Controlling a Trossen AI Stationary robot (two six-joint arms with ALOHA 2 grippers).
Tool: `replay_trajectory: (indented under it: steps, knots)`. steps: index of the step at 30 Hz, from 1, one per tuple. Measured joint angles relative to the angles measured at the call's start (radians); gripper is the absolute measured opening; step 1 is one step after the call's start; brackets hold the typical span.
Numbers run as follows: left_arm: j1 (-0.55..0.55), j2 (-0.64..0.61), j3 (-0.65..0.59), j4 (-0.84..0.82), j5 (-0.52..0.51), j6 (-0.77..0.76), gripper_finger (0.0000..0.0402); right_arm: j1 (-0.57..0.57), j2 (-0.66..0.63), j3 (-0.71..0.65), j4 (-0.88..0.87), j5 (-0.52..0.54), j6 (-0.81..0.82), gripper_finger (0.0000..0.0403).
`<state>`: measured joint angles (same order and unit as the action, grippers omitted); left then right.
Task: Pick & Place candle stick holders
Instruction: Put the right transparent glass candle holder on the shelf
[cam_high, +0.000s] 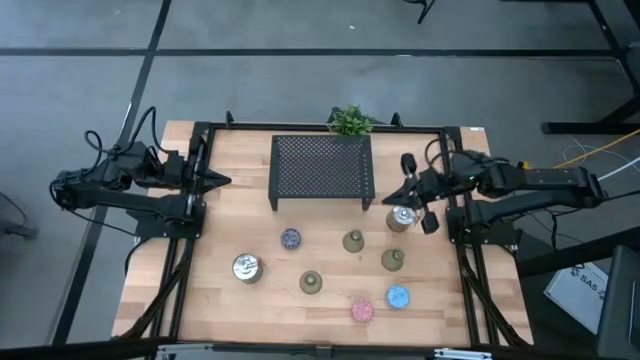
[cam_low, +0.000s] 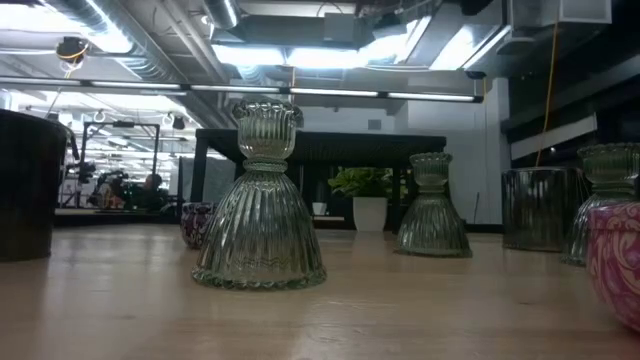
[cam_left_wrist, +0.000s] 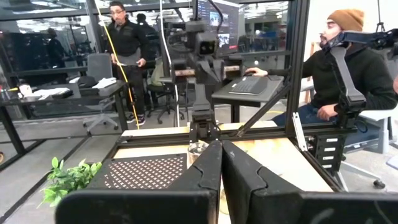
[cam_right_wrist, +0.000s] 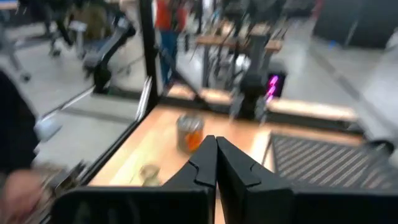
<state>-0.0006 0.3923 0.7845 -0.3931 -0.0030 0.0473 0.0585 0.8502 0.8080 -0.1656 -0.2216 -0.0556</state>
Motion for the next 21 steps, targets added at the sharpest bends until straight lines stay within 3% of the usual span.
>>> replay_trajectory:
  steps: [8, 14, 21]
  knots:
    - [0.000, 0.000, 0.000, 0.000, 0.000, 0.000, 0.0006, 0.135, 0.165, 0.099, -0.221, -0.009, 0.073, 0.0008]
    - [0.000, 0.000, 0.000, 0.000, 0.000, 0.000, 0.0008, 0.224, 0.224, 0.117, -0.265, -0.206, 0.205, 0.0008]
    - [0.000, 0.000, 0.000, 0.000, 0.000, 0.000, 0.0006, 0.341, 0.288, 0.117, -0.324, -0.228, 0.206, 0.0008]
